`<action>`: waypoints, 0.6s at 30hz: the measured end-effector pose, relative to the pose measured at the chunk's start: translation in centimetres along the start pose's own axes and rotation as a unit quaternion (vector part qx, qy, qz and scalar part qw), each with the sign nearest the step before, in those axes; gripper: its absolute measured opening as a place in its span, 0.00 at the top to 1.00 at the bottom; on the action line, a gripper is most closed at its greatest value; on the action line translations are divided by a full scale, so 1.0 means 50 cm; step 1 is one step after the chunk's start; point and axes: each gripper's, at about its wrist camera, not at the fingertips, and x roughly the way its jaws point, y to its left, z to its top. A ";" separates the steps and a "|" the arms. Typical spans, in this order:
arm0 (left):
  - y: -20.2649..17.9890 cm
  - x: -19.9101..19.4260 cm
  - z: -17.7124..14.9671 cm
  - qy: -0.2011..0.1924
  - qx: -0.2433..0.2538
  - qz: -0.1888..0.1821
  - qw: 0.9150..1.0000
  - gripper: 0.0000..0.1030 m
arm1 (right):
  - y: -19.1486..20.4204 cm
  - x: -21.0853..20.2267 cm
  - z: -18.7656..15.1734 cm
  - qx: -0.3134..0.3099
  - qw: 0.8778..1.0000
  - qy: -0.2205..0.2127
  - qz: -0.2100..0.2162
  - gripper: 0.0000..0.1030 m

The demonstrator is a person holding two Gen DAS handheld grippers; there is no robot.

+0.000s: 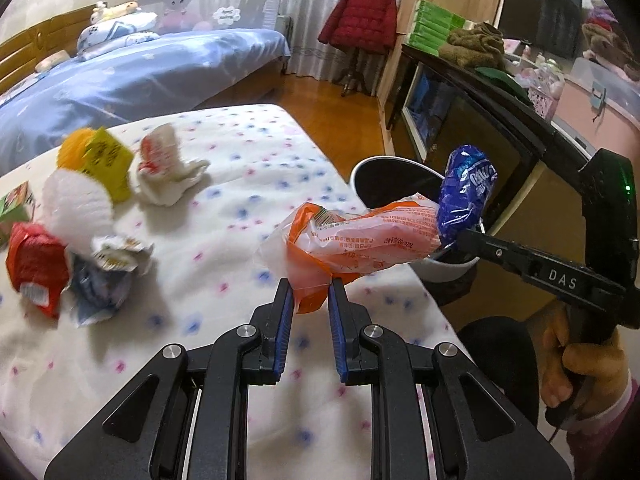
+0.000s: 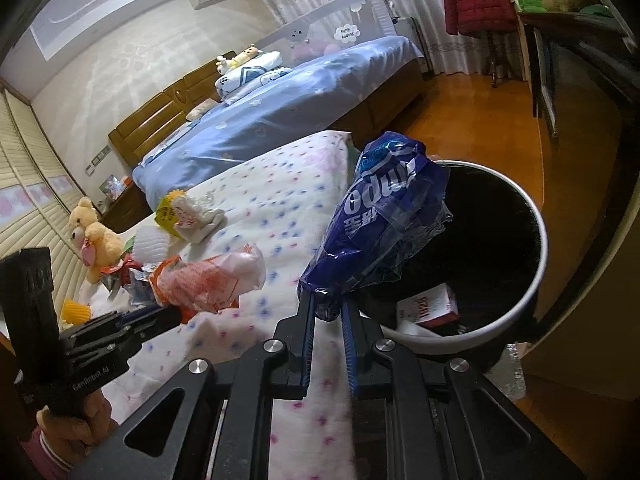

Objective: Collect trash
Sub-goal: 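Carry both items over the bin and open both tools to drop them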

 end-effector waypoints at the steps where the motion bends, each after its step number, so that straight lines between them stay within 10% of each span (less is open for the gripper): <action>1: -0.005 0.004 0.003 0.000 0.003 0.000 1.000 0.84 | -0.005 0.000 0.001 0.000 1.000 0.000 -0.002 0.87; 18: -0.099 0.078 0.075 0.012 0.051 0.008 0.999 0.84 | -0.080 0.008 0.023 -0.006 0.999 0.015 -0.035 0.87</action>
